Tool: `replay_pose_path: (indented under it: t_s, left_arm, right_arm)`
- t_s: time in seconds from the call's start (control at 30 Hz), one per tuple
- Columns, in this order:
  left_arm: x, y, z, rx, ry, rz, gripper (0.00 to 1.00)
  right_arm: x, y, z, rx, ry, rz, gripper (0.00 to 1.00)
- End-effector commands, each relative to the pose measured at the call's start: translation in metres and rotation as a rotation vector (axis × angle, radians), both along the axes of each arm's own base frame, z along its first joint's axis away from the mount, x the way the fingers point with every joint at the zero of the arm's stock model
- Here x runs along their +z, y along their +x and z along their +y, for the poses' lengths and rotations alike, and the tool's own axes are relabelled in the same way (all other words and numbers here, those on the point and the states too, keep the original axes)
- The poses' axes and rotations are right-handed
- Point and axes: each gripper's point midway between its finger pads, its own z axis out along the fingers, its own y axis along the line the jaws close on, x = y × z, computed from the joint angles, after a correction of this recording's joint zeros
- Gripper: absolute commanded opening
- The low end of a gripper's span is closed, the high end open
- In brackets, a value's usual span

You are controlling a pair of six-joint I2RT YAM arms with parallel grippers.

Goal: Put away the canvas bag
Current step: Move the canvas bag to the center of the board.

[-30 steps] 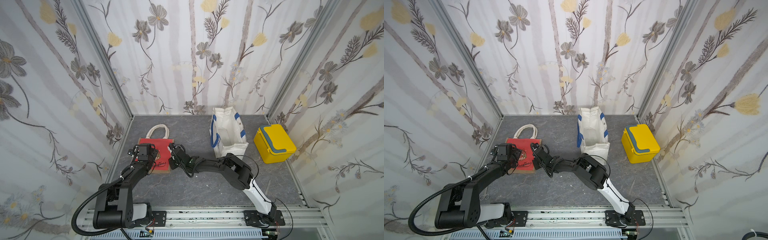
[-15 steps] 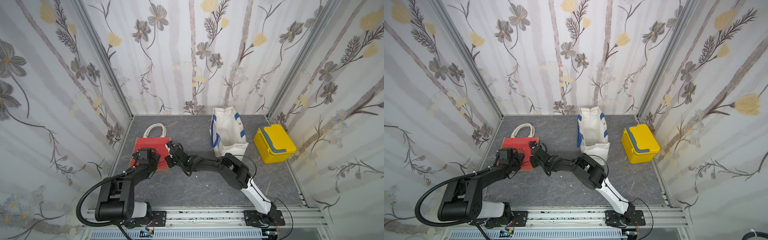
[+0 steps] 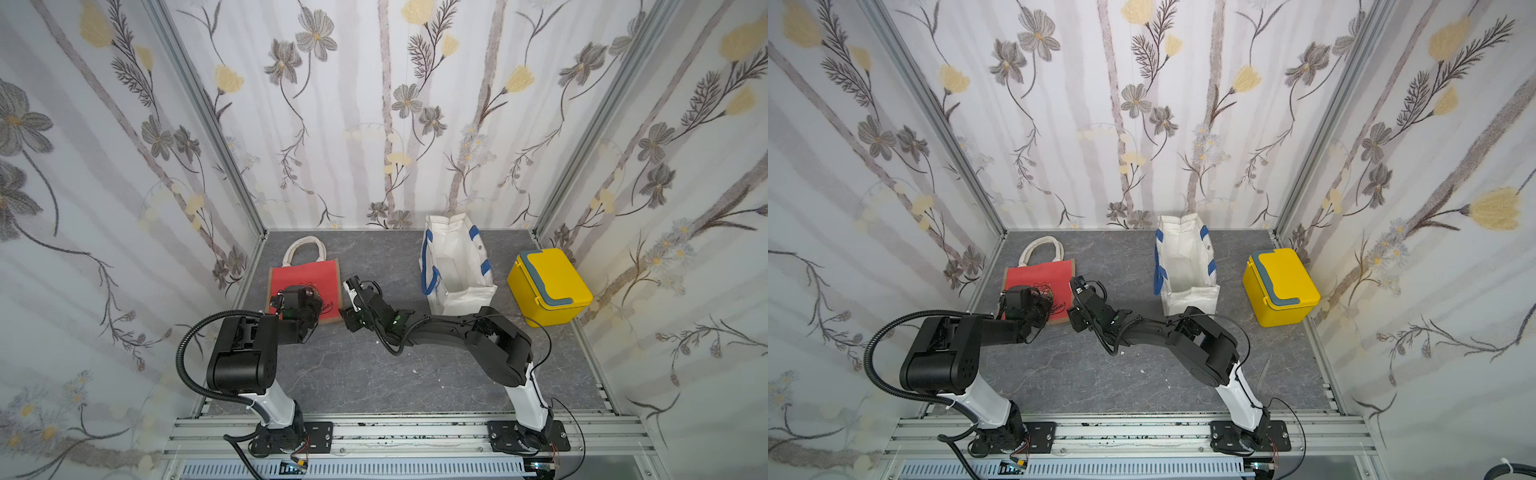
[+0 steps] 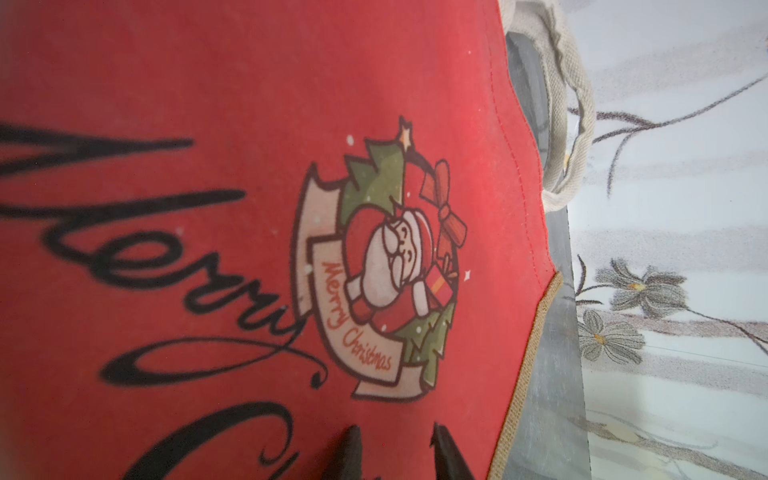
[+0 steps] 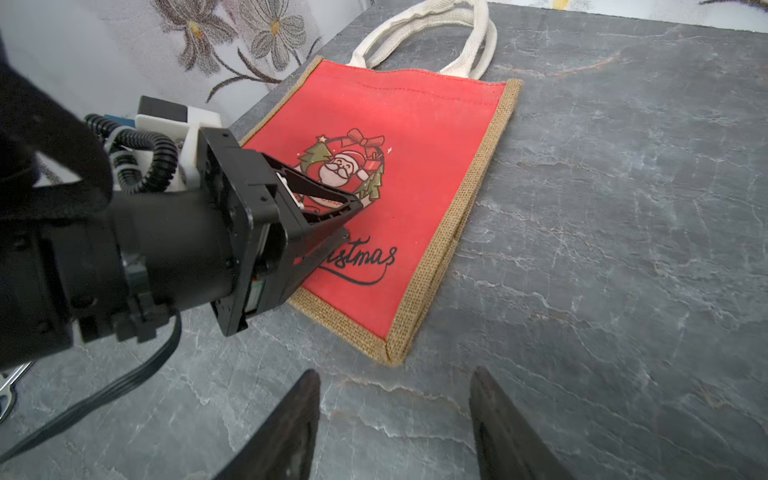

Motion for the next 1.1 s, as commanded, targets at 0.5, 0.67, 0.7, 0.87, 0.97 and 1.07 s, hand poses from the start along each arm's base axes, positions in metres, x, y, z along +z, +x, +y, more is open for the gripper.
replay_pose_path:
  t_s: [0.5,0.67,0.7,0.87,0.97,1.07]
  left_arm:
    - [-0.031,-0.058,0.043,0.093,0.037,0.264,0.29]
    - [-0.028,-0.052,0.054,0.129,0.040,0.248,0.26]
    - [-0.027,-0.048,0.049,0.113,0.011,0.232,0.26]
    - [-0.023,-0.042,0.049,0.134,-0.011,0.197,0.25]
    - [-0.021,-0.033,0.054,0.155,-0.037,0.171,0.25]
    - [-0.022,-0.028,0.052,0.163,-0.053,0.171,0.26]
  right_arm:
    - [-0.007,-0.008,0.004,0.028,0.030,-0.007,0.61]
    - [-0.008,-0.009,0.012,0.043,0.028,0.002,0.61]
    - [-0.009,-0.009,0.011,0.040,0.026,0.001,0.61]
    - [-0.014,-0.010,0.007,0.032,0.013,0.007,0.62]
    - [-0.015,-0.013,0.004,0.030,0.020,0.009,0.62]
    - [-0.017,-0.014,0.001,0.024,0.017,0.015,0.62]
